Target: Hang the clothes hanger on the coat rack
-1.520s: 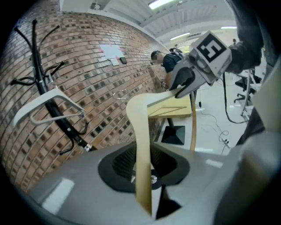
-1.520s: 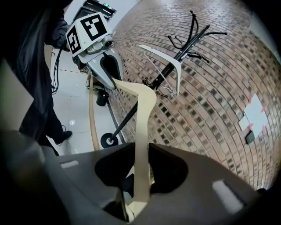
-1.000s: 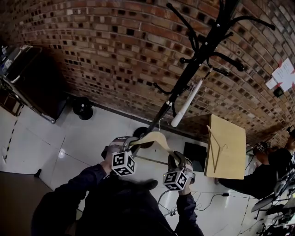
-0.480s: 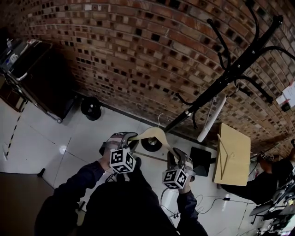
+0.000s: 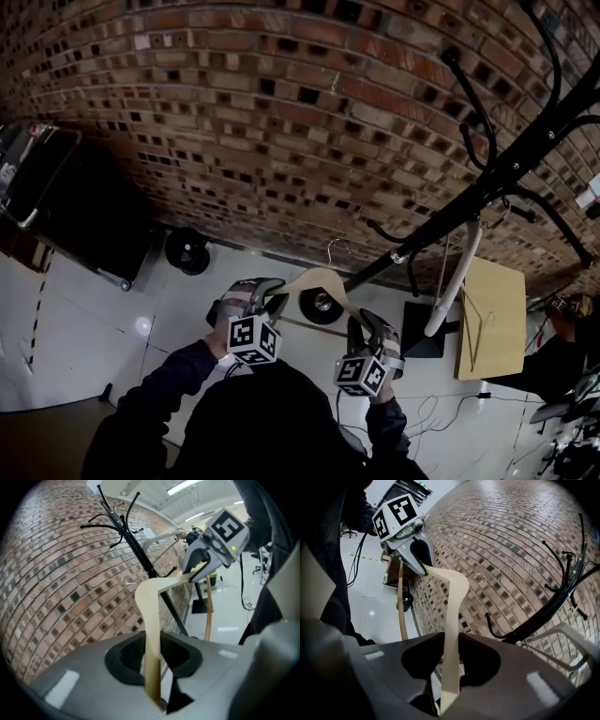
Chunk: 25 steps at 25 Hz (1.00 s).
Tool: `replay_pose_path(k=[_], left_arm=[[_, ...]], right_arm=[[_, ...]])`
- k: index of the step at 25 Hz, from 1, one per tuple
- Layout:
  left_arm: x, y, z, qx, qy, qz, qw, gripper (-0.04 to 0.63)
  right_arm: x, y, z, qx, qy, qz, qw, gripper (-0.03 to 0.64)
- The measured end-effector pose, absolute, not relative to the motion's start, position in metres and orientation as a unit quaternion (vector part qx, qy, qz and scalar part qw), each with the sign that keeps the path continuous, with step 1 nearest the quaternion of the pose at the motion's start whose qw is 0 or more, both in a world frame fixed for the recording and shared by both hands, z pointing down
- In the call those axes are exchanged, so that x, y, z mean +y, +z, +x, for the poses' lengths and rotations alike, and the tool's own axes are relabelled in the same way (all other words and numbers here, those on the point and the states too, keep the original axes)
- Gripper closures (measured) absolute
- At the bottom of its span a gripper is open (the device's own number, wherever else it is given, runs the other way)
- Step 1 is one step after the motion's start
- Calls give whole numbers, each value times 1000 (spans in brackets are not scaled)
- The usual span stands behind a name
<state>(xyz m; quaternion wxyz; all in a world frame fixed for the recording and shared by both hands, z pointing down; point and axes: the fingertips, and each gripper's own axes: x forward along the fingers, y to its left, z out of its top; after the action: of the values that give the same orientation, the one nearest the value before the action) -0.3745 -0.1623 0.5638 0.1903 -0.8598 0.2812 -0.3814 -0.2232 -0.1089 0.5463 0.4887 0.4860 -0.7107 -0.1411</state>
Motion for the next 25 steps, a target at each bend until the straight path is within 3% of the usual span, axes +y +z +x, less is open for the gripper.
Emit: replay_pose_path(k=[12, 25], left_arm=[[-268, 536, -360, 191, -359, -882, 240, 497], [-373, 422, -307, 72, -226, -917, 321, 497]], right_arm=[[-178, 508, -229, -654, -105, 566, 491, 514], [-241, 392, -222, -495, -110, 684, 523, 514]])
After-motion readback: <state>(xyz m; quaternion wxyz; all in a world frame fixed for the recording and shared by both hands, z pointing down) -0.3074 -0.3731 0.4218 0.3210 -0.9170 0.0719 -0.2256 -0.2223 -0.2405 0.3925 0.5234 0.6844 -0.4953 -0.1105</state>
